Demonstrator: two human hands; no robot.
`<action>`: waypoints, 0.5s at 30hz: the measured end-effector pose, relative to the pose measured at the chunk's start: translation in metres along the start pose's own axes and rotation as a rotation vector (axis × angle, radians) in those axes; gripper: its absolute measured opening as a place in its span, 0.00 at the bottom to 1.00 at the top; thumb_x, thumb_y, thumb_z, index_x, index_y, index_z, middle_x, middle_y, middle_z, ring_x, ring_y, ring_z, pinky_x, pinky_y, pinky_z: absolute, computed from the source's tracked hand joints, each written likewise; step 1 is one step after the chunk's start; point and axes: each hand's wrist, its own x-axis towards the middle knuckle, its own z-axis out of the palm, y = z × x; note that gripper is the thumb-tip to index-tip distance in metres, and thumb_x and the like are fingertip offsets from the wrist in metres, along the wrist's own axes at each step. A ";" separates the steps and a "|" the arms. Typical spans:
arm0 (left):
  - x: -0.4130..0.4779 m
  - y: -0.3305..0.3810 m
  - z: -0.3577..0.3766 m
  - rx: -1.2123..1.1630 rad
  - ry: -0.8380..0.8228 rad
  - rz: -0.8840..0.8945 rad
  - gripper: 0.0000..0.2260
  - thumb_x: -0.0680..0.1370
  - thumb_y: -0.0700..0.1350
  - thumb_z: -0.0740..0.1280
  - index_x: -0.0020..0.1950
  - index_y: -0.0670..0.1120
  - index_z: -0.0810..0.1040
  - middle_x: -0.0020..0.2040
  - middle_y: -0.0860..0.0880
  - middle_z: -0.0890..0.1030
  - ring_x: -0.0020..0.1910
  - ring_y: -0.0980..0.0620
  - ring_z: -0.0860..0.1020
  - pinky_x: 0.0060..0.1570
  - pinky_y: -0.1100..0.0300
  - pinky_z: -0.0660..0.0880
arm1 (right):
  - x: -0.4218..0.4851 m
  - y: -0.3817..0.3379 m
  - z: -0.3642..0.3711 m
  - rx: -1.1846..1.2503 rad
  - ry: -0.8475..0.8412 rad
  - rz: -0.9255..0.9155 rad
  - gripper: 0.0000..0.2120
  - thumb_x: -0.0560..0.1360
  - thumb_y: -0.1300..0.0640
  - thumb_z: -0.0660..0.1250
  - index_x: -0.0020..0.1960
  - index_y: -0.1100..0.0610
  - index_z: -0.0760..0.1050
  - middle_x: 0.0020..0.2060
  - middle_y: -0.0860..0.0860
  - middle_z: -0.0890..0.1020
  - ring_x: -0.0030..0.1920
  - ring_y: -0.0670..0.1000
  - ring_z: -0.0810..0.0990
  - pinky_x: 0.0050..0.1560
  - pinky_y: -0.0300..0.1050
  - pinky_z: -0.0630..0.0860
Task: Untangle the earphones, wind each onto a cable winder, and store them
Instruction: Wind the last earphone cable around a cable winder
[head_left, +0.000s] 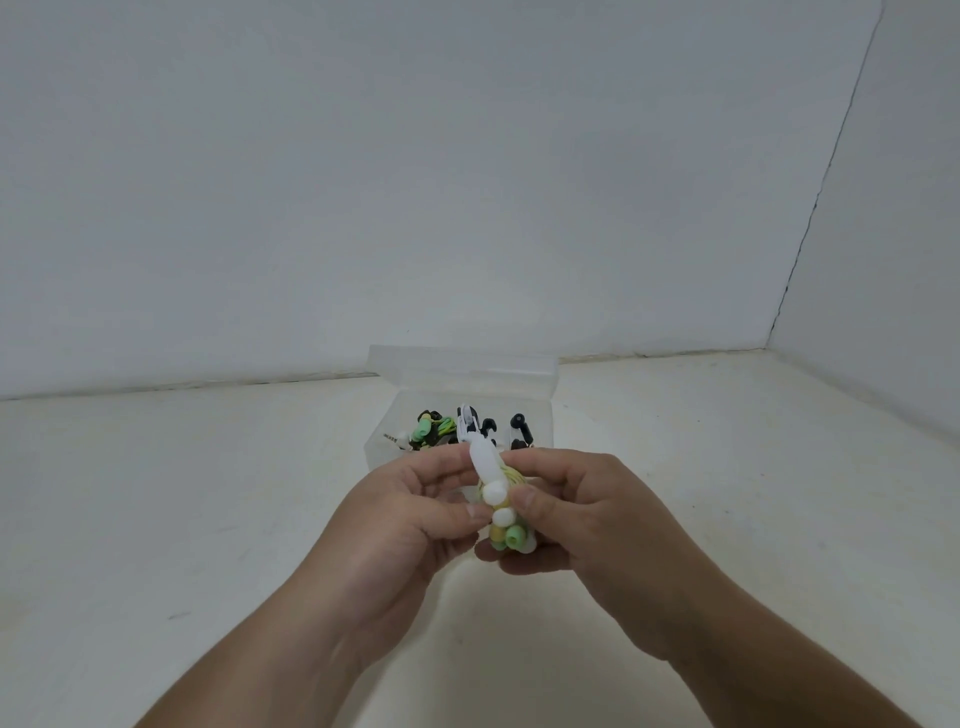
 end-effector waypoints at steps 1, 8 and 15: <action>0.000 0.000 0.001 0.023 -0.017 0.010 0.26 0.60 0.29 0.73 0.58 0.40 0.83 0.52 0.38 0.85 0.46 0.43 0.81 0.44 0.57 0.78 | 0.000 0.000 0.001 0.001 -0.004 0.002 0.13 0.81 0.62 0.62 0.52 0.46 0.82 0.44 0.56 0.86 0.45 0.57 0.87 0.51 0.54 0.83; -0.001 0.000 0.005 0.076 -0.018 0.088 0.24 0.63 0.32 0.73 0.58 0.45 0.84 0.52 0.40 0.85 0.47 0.45 0.82 0.44 0.60 0.78 | 0.001 0.002 0.001 0.016 0.033 -0.003 0.12 0.82 0.61 0.61 0.59 0.51 0.80 0.43 0.56 0.86 0.43 0.58 0.86 0.48 0.53 0.84; 0.001 -0.003 0.005 0.066 0.011 0.158 0.19 0.62 0.35 0.71 0.52 0.45 0.86 0.49 0.38 0.85 0.46 0.43 0.81 0.47 0.57 0.77 | 0.002 0.001 0.002 0.042 0.007 -0.004 0.15 0.83 0.63 0.60 0.60 0.49 0.80 0.39 0.52 0.83 0.38 0.55 0.84 0.43 0.49 0.83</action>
